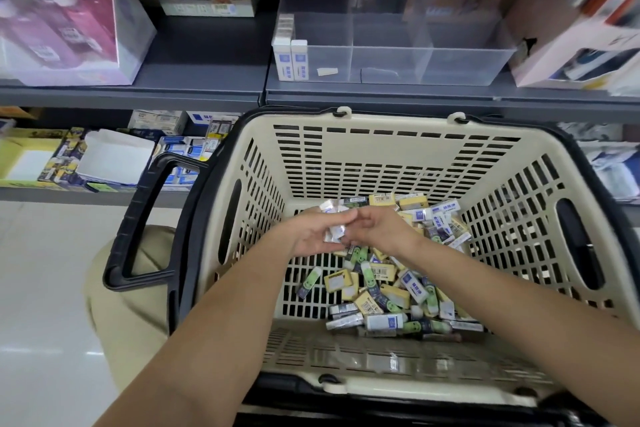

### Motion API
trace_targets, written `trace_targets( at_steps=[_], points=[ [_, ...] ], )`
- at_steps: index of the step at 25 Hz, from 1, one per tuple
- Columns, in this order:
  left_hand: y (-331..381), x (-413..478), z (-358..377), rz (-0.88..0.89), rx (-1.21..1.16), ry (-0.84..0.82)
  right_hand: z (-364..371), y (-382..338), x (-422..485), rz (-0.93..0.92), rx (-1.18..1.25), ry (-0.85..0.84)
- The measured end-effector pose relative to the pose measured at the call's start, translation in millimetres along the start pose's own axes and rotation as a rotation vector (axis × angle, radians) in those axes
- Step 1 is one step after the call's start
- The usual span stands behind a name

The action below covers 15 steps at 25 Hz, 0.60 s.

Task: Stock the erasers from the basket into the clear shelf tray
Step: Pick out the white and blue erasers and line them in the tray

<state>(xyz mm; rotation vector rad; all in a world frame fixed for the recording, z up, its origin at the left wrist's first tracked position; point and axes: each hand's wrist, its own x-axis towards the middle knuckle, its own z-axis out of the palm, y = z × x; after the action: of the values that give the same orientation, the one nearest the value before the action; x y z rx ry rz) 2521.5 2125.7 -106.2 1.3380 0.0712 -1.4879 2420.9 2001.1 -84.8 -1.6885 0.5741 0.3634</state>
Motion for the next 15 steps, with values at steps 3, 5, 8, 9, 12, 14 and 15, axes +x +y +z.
trace_targets(
  at_steps=[3,5,8,9,12,14,15],
  points=[
    [1.3,2.2,-0.1,0.054,-0.012,0.194,-4.5,6.6,-4.8,-0.003,-0.101,-0.033],
    [1.1,2.5,-6.6,0.040,0.045,0.267,-11.7,18.9,-12.4,-0.024,-0.384,-0.151],
    [-2.0,3.2,-7.8,-0.027,0.172,0.274,-2.7,41.4,-26.2,-0.033,-0.648,-0.388],
    [-3.2,3.0,-4.9,-0.052,0.211,0.267,2.5,47.6,-27.9,-0.043,-0.713,-0.437],
    [-7.6,4.3,3.5,-0.098,0.327,0.222,11.8,59.3,-28.6,-0.124,-0.958,-0.457],
    [-9.1,4.9,5.4,-0.106,0.407,0.186,16.4,62.9,-32.8,-0.207,-1.102,-0.411],
    [-9.6,4.9,5.3,-0.109,0.426,0.176,20.0,64.0,-35.1,-0.241,-1.152,-0.402]
  ],
)
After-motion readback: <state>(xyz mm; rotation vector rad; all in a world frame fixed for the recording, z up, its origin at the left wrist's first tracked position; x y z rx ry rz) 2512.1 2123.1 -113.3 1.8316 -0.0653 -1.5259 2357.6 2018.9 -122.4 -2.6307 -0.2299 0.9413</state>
